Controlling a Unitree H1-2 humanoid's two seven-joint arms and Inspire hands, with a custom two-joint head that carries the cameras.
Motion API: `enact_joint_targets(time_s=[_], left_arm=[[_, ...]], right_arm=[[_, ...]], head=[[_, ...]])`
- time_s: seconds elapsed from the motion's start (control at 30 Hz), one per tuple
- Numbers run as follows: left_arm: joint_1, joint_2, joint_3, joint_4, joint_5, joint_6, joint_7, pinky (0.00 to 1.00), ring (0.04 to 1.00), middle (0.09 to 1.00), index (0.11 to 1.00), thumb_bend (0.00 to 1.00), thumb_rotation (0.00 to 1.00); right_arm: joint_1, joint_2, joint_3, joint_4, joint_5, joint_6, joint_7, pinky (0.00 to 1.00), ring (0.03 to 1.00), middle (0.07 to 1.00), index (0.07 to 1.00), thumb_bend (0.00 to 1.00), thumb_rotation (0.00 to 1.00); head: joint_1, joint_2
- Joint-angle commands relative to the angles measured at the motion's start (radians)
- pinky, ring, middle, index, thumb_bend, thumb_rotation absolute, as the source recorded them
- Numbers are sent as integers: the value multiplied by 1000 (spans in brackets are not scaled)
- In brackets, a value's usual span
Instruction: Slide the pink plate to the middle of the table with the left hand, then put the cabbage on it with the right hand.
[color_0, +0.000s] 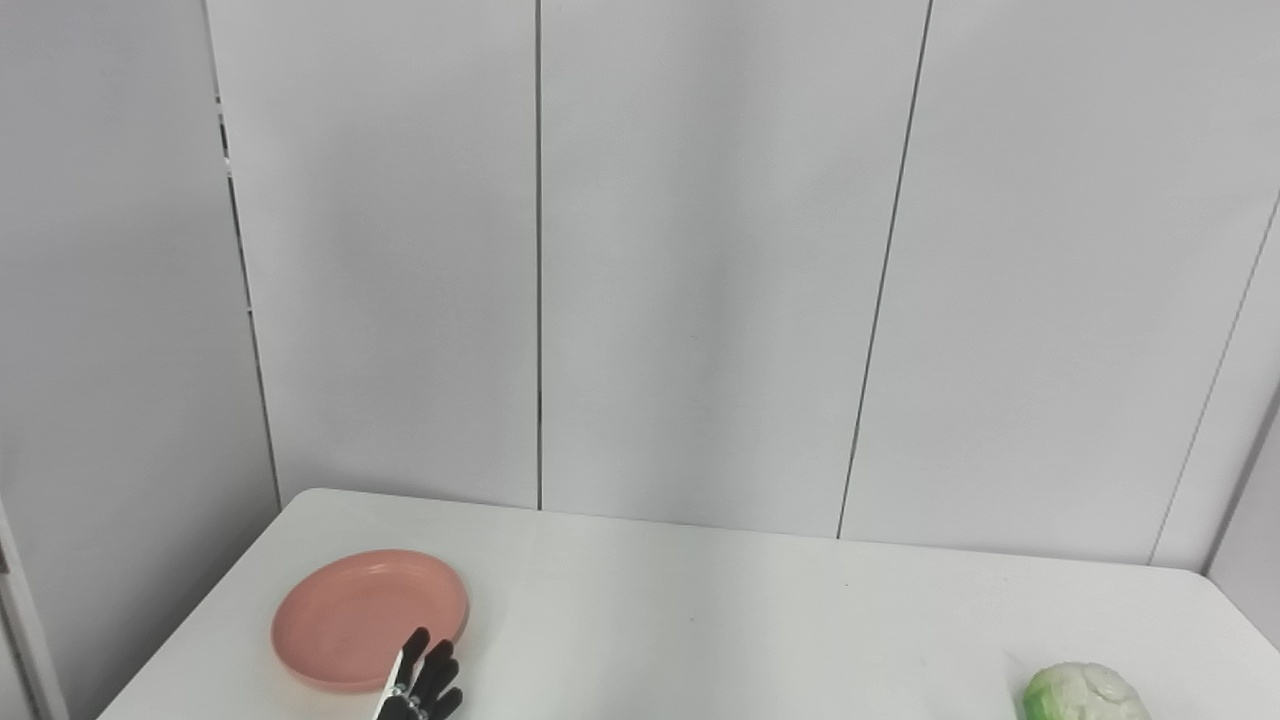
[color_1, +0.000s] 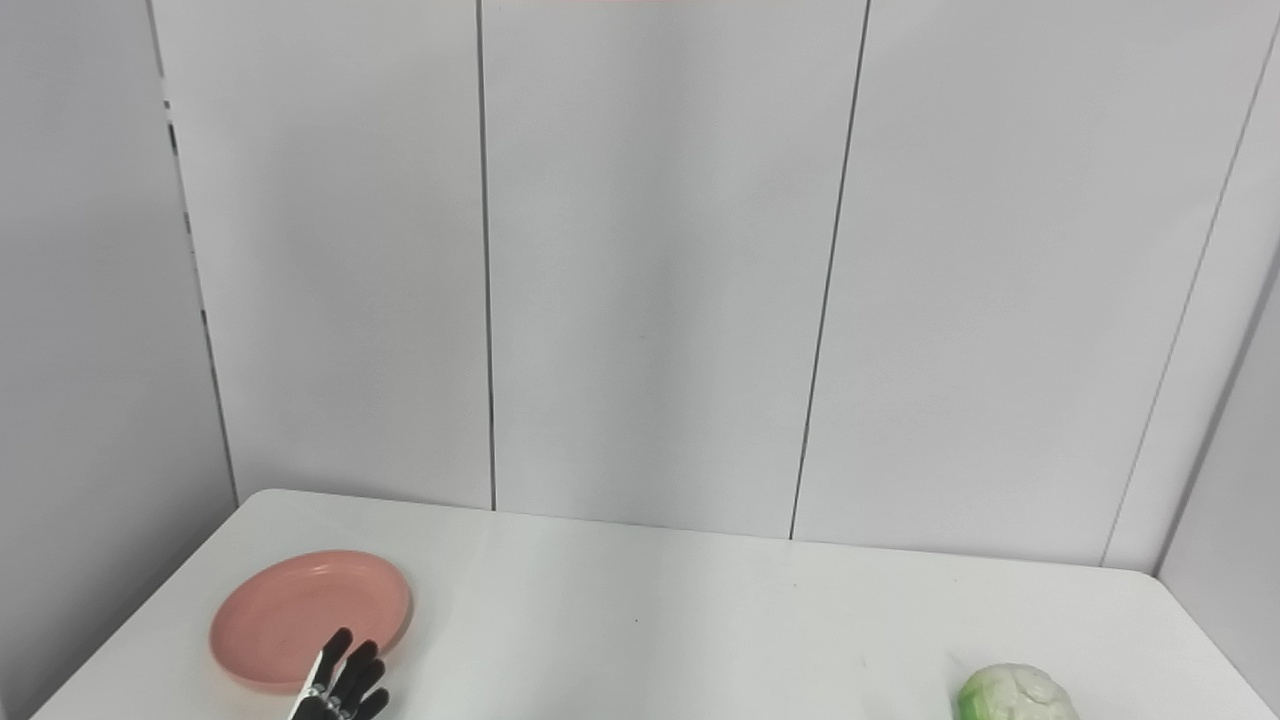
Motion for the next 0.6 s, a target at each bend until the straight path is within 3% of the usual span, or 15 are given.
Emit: enact_joint_targets(time_s=[0.0,0.07,0.3,0.37,0.5,0.57], left_arm=[[-62,-62,-10,143,24,55,22,942,955,943,991,828,829],[-70,-64,-7,78,18,69,28,922,931,924,982,827,820],[-130,-57,4,-79,-13,153,50,894,910,900,948,819,795],[-159,-44,12,-94,-9,167,54,883,907,900,943,833,800],[-236,-24,42,-115,19,225,89,864,881,882,936,866,805],[-272,-13,55,-119,26,250,105,860,870,874,938,882,807]], right_arm=[[-134,25,11,287,-49,13,-68,849,857,820,773,670,590],[-129,24,17,257,-56,24,-75,853,860,824,775,680,602],[-105,34,26,168,-47,73,-94,872,863,830,776,655,613],[-102,30,30,153,-50,81,-99,869,863,829,774,639,614],[-107,17,37,106,-48,125,-108,863,861,826,769,638,622],[-113,11,36,90,-41,145,-109,861,857,823,766,645,633]], head=[[0,8],[0,53],[14,72],[20,90],[41,172],[53,175]])
